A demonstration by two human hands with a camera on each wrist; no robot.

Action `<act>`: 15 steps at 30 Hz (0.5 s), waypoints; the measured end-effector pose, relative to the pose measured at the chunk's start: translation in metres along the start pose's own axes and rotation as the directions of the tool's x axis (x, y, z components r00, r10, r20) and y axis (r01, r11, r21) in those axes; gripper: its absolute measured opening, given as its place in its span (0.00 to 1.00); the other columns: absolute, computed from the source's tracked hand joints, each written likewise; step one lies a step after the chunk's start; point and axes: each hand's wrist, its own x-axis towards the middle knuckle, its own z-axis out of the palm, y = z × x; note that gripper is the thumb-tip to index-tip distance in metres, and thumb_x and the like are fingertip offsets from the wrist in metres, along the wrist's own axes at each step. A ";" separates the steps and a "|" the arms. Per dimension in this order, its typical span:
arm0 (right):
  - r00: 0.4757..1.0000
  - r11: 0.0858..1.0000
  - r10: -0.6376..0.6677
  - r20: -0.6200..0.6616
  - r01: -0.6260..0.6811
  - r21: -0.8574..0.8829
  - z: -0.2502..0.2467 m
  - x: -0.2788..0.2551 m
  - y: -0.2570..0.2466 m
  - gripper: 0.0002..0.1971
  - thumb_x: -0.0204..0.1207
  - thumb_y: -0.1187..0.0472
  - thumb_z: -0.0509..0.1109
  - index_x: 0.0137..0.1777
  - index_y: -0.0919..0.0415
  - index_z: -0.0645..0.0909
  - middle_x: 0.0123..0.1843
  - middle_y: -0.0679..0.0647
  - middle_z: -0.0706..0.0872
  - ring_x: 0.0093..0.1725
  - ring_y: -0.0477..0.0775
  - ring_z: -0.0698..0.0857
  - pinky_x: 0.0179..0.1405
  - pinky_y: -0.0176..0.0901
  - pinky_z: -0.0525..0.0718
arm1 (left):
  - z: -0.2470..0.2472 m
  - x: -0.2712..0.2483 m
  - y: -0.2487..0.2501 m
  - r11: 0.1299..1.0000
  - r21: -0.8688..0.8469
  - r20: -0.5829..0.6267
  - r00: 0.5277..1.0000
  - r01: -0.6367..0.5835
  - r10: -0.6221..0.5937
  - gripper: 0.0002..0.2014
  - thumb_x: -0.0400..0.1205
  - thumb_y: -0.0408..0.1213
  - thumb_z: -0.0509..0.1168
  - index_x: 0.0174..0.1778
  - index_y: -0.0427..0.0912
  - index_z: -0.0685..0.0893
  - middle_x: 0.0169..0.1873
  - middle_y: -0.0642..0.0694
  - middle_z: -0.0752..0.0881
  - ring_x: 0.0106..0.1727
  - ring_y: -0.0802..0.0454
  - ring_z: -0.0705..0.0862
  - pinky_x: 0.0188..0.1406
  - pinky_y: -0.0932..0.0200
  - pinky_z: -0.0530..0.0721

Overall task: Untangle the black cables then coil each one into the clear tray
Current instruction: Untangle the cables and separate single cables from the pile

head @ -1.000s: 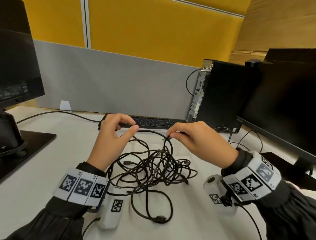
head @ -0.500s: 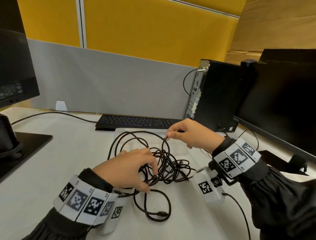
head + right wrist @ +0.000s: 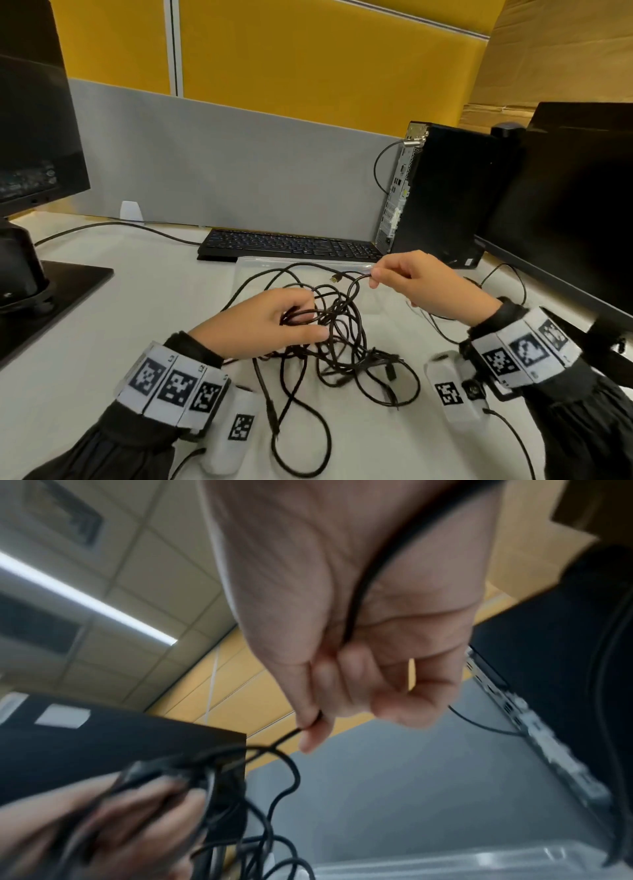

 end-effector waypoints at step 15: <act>0.935 0.934 -0.352 -0.049 0.354 0.040 0.049 -0.011 -0.033 0.10 0.80 0.52 0.64 0.36 0.45 0.75 0.34 0.46 0.81 0.40 0.46 0.77 0.44 0.41 0.75 | 0.003 0.005 -0.001 0.984 -0.170 -0.338 0.941 -0.044 -0.016 0.16 0.72 0.63 0.58 0.31 0.54 0.77 0.47 0.64 0.77 0.57 0.67 0.74 0.62 0.64 0.68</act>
